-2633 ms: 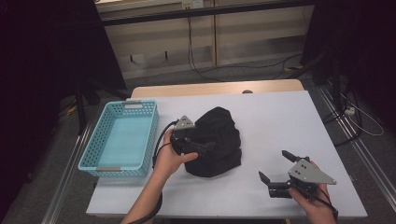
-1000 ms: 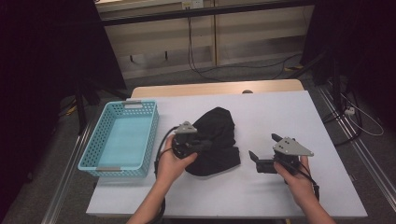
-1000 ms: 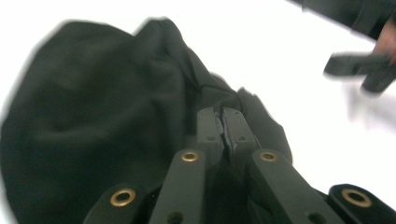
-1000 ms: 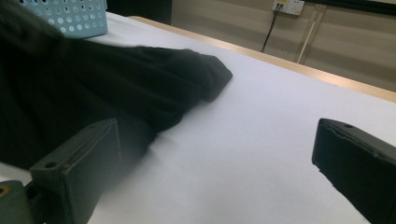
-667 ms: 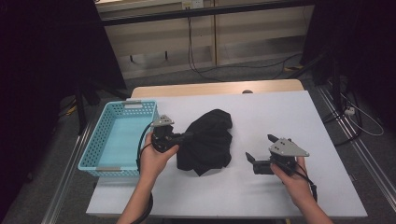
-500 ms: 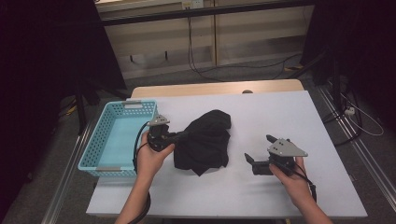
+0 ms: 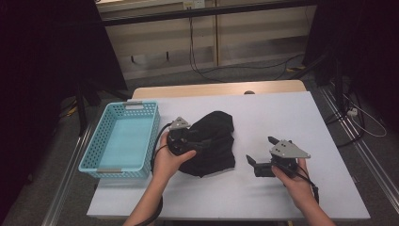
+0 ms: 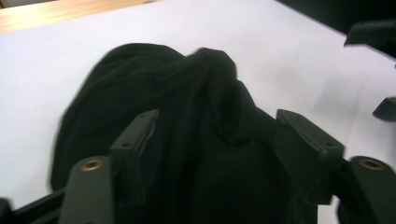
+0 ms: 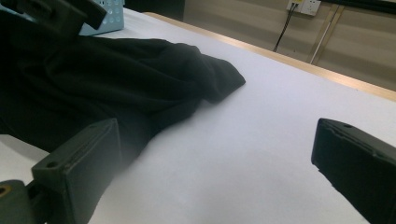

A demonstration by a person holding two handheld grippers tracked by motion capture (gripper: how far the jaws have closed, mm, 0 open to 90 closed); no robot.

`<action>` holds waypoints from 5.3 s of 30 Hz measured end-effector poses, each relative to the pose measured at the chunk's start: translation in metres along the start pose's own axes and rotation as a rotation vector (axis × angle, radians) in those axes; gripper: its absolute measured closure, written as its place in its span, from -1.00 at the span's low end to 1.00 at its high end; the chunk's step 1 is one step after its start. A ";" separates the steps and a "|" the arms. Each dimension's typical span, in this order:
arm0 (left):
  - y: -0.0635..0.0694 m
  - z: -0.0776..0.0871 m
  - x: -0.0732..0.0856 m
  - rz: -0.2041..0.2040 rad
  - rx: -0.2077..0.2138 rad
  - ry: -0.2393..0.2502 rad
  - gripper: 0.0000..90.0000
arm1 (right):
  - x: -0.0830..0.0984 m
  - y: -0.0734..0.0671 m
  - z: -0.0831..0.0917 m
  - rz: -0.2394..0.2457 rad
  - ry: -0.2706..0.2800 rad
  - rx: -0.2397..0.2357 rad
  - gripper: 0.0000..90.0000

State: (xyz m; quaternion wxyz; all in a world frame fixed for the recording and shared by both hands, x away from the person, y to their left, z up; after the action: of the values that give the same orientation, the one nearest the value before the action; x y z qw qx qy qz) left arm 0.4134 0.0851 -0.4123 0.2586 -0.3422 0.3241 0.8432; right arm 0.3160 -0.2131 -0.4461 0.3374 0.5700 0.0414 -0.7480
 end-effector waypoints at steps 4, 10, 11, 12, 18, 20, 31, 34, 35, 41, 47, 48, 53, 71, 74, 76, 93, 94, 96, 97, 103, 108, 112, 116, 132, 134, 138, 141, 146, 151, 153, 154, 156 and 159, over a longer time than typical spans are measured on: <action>0.010 -0.017 0.005 -0.018 0.015 -0.057 -0.27 | 0.000 0.000 0.000 0.001 -0.005 -0.001 -0.99; 0.005 -0.027 0.013 -0.002 0.011 -0.133 0.84 | 0.001 -0.001 -0.002 0.003 -0.010 -0.003 -0.99; 0.005 -0.025 0.011 0.003 0.019 -0.126 0.92 | 0.001 -0.001 -0.002 0.003 -0.012 -0.003 -0.99; 0.005 -0.021 0.009 0.009 0.024 -0.117 0.93 | 0.000 -0.002 -0.003 0.004 -0.013 -0.004 -0.99; -0.002 0.017 -0.009 0.062 0.043 -0.007 0.95 | -0.005 -0.002 -0.013 0.001 -0.028 -0.007 -0.98; -0.009 0.029 -0.013 0.077 0.037 0.027 0.95 | -0.007 -0.002 -0.016 0.009 -0.039 -0.016 -0.97; -0.032 0.056 -0.010 0.149 0.000 0.093 0.95 | -0.021 -0.008 -0.053 0.025 -0.083 -0.043 -0.91; -0.035 0.060 -0.009 0.154 -0.011 0.095 0.95 | -0.023 -0.010 -0.064 0.007 -0.084 -0.053 -0.84; -0.036 0.061 -0.009 0.155 -0.015 0.103 0.95 | -0.024 -0.011 -0.068 0.016 -0.082 -0.056 -0.75; -0.038 0.069 -0.009 0.159 -0.031 0.117 0.95 | -0.022 -0.015 -0.094 -0.109 -0.159 -0.148 -0.43; -0.040 0.067 -0.005 0.156 -0.036 0.096 0.95 | -0.022 -0.015 -0.109 -0.077 -0.237 -0.180 0.46; -0.040 0.067 -0.005 0.155 -0.036 0.093 0.95 | -0.022 -0.016 -0.108 -0.052 -0.260 -0.211 0.85; -0.040 0.069 -0.004 0.161 -0.032 0.096 0.94 | -0.021 -0.003 -0.092 -0.039 -0.263 -0.204 0.99; -0.026 0.045 0.001 0.102 -0.064 0.058 0.18 | 0.003 -0.004 -0.014 0.106 -0.333 -0.279 0.98; -0.023 0.041 -0.001 0.054 -0.081 0.071 -0.15 | 0.005 -0.002 -0.014 0.172 -0.365 -0.250 0.98; -0.022 0.037 0.001 0.054 -0.080 0.063 -0.21 | 0.005 0.006 -0.011 0.168 -0.371 -0.213 0.98; -0.028 -0.003 0.011 0.056 -0.117 0.007 -0.38 | 0.003 0.032 -0.008 0.053 -0.296 -0.091 0.09; -0.025 -0.008 0.013 0.052 -0.104 0.001 -0.38 | 0.000 0.028 -0.011 0.052 -0.272 -0.111 0.07; -0.022 -0.012 0.013 0.039 -0.100 -0.009 -0.36 | -0.005 0.021 -0.018 0.047 -0.256 -0.133 -0.08; -0.019 -0.016 0.014 0.046 -0.087 -0.016 -0.35 | -0.006 0.018 -0.023 0.053 -0.255 -0.143 -0.09; -0.019 -0.025 0.022 0.084 -0.078 -0.146 0.88 | -0.005 0.006 -0.048 0.052 -0.311 -0.153 -0.08; -0.019 -0.015 0.019 0.098 -0.079 -0.153 0.99 | 0.004 0.008 -0.051 0.001 -0.328 -0.200 0.48; -0.024 0.003 0.013 0.129 -0.077 -0.112 1.00 | -0.001 0.012 -0.041 -0.011 -0.293 -0.233 0.97; -0.026 0.017 0.011 0.148 -0.075 -0.090 1.00 | -0.003 0.026 -0.022 -0.026 -0.268 -0.195 0.99; -0.017 0.014 0.013 0.165 -0.035 -0.140 1.00 | -0.002 0.035 -0.013 -0.044 -0.201 -0.180 0.16; -0.016 0.014 0.014 0.168 -0.027 -0.144 1.00 | -0.006 0.030 -0.019 -0.038 -0.183 -0.189 0.10; -0.016 0.018 0.015 0.176 -0.015 -0.136 1.00 | -0.013 0.019 -0.036 -0.020 -0.176 -0.214 0.00; -0.016 0.023 0.015 0.183 -0.011 -0.132 1.00 | -0.014 0.013 -0.048 -0.021 -0.184 -0.216 0.04; -0.021 0.033 0.011 0.198 -0.022 -0.085 1.00 | -0.011 0.003 -0.058 0.003 -0.205 -0.288 0.50; -0.026 0.044 0.007 0.216 -0.027 -0.052 1.00 | -0.010 -0.003 -0.058 -0.024 -0.219 -0.378 0.94; -0.028 0.045 0.007 0.216 -0.030 -0.055 0.99 | -0.012 -0.006 -0.056 -0.034 -0.207 -0.405 0.95; -0.029 0.046 0.007 0.216 -0.032 -0.048 0.99 | -0.015 -0.012 -0.051 -0.034 -0.192 -0.432 0.96; -0.030 0.046 0.007 0.224 -0.031 -0.046 0.99 | -0.016 -0.015 -0.049 -0.028 -0.185 -0.436 0.96; -0.029 0.045 0.007 0.228 -0.022 -0.054 0.98 | -0.018 -0.027 -0.041 -0.029 -0.173 -0.482 0.96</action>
State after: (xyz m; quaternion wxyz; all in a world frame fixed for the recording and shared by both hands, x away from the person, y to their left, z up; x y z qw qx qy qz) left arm 0.4101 0.1383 -0.4034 0.1660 -0.2832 0.3445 0.8795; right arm 0.3374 -0.1658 -0.4536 0.4550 0.4064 0.1977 -0.7673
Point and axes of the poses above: each handheld gripper's, and its own axes: z roughly backward along the jaws, x roughly out of its underside, y roughly to its right, the point moved 1 cm from there along -z, roughly forward along the jaws, and after that the axes turned 15 degrees about z, right-handed, at the moved point
